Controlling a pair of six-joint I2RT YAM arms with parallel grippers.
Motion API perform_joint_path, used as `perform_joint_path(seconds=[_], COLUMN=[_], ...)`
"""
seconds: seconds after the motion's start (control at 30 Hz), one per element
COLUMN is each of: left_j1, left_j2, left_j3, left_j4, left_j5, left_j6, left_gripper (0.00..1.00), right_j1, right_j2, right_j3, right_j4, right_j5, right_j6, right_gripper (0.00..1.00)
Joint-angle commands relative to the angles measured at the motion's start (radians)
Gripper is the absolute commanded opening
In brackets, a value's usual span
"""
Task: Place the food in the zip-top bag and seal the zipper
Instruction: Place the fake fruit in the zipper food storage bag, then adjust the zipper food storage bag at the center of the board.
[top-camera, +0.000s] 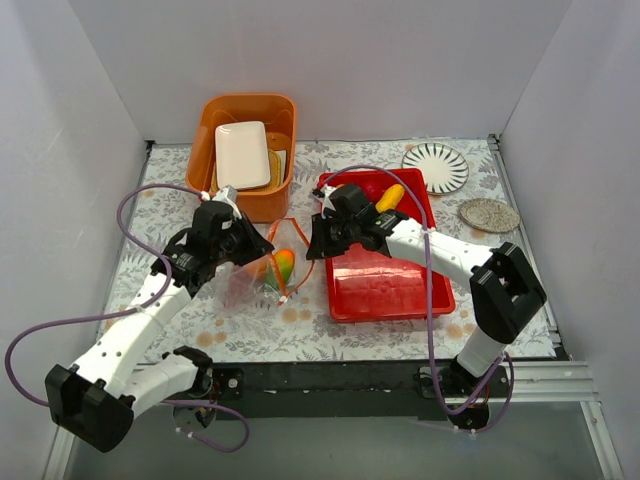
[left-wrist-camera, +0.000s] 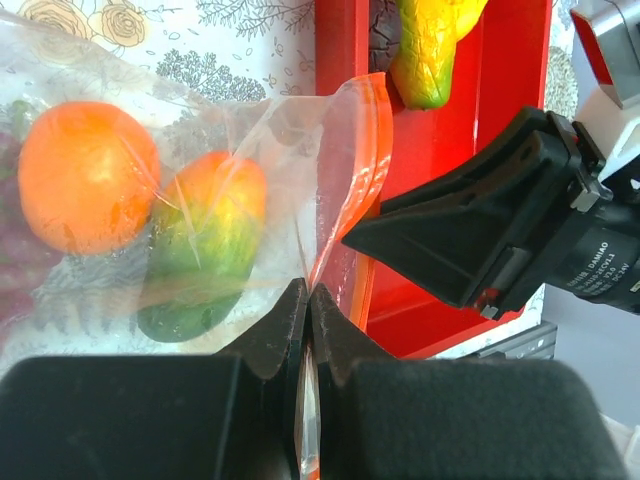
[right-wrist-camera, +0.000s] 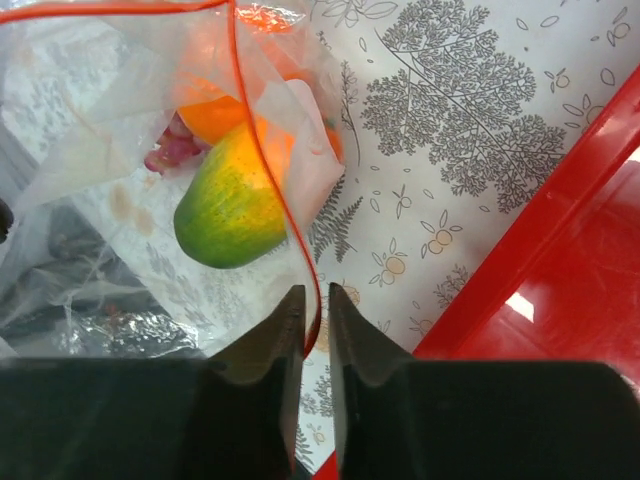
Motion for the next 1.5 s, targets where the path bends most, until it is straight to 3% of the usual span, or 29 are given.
perform_joint_path(seconds=[0.0, 0.03, 0.07, 0.3, 0.43, 0.5, 0.83, 1.13, 1.17, 1.2, 1.27, 1.3, 1.37, 1.4, 1.47], left_j1=[0.006, 0.006, 0.006, 0.006, 0.006, 0.006, 0.006, 0.006, 0.006, 0.006, 0.006, 0.006, 0.006, 0.006, 0.006], left_j2=[-0.037, -0.038, -0.046, -0.181, -0.162, -0.158, -0.192, -0.156, -0.152, -0.147, -0.141, -0.136, -0.133, -0.129, -0.124], left_j3=[0.033, 0.043, 0.057, 0.275, 0.469, 0.477, 0.393, 0.028, 0.001, -0.021, -0.069, -0.078, -0.089, -0.089, -0.076], left_j4=[-0.034, -0.045, -0.063, -0.251, -0.413, -0.462, -0.379, -0.169, -0.136, -0.12, -0.083, -0.075, -0.056, -0.052, -0.045], left_j5=[-0.044, -0.065, -0.105, -0.557, -0.766, -0.792, -0.652, -0.389, -0.369, -0.349, -0.305, -0.295, -0.275, -0.271, -0.266], left_j6=[0.002, 0.0, -0.024, -0.095, -0.09, -0.084, -0.043, -0.067, -0.076, -0.09, -0.099, -0.102, -0.104, -0.101, -0.089], left_gripper=[0.0, 0.0, 0.0, 0.0, 0.0, 0.0, 0.0, 0.0, 0.0, 0.0, 0.0, 0.0, 0.0, 0.0, 0.0], right_j1=[0.004, 0.007, 0.013, 0.105, 0.114, 0.114, 0.111, 0.039, 0.034, 0.028, 0.018, 0.008, 0.002, -0.004, -0.018], right_j2=[-0.034, -0.038, -0.048, 0.036, 0.109, 0.139, 0.112, 0.101, 0.093, 0.086, 0.057, 0.043, -0.014, -0.032, -0.08], right_j3=[0.067, 0.081, 0.138, 0.559, 0.654, 0.665, 0.457, 0.188, 0.168, 0.139, 0.13, 0.13, 0.118, 0.11, 0.101], right_j4=[0.012, 0.009, -0.003, -0.097, -0.127, -0.13, -0.038, -0.005, 0.008, 0.015, -0.014, -0.021, -0.028, -0.029, -0.038], right_j5=[-0.038, -0.04, -0.047, -0.148, -0.215, -0.236, -0.172, -0.054, -0.051, -0.041, -0.006, 0.009, 0.075, 0.097, 0.149], right_j6=[-0.031, -0.042, -0.054, -0.145, -0.149, -0.134, -0.083, 0.007, 0.012, 0.013, 0.022, 0.021, 0.019, 0.009, -0.005], right_gripper=[0.15, 0.05, 0.01, 0.01, 0.01, 0.01, 0.01, 0.01, 0.03, 0.13, 0.22, 0.33, 0.46, 0.58, 0.67])
